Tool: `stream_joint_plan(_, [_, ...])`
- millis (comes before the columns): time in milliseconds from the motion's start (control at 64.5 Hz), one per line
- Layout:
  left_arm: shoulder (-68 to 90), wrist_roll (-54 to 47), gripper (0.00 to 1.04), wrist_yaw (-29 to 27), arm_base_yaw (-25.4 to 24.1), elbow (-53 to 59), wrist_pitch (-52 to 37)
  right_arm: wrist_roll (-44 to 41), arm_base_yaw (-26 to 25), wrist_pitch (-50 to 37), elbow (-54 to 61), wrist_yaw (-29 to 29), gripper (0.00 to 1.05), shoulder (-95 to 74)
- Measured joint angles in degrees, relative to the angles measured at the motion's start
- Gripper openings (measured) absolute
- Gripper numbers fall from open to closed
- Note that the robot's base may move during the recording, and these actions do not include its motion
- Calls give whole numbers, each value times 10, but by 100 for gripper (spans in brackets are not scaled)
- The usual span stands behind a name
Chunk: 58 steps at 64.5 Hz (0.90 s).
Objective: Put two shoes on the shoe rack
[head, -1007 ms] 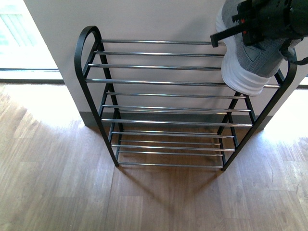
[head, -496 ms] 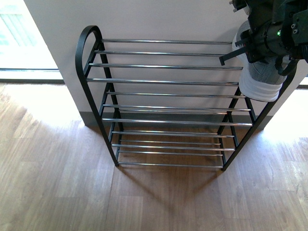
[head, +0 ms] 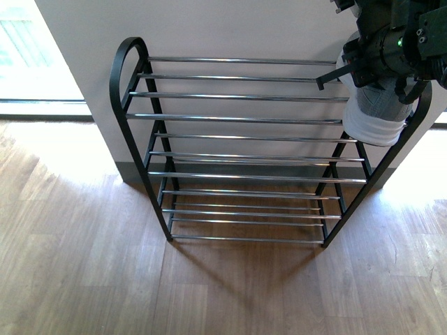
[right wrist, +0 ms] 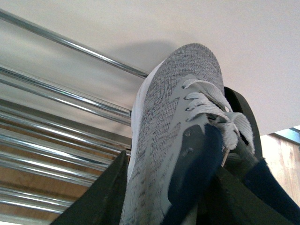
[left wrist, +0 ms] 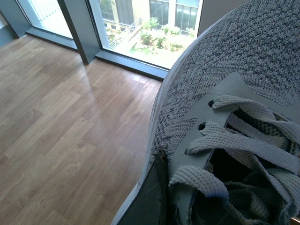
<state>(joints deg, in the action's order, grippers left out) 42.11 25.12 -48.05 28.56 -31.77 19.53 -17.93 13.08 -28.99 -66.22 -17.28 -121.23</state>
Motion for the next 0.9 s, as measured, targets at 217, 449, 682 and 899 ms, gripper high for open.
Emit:
stream_joint_plan(217, [0,0,2,0,0,0,0,41,0,-15,104,78,84,140])
stream_joint_plan(449, [0,0,2,0,0,0,0,105,-22,7,263,204,96,366])
stream_joint_plan(682, [0,0,2,0,0,0,0,163,-73,80,392,335,96,591])
stream_joint_plan(899, [0,0,2,0,0,0,0,218,-166,118,484,456,96,766])
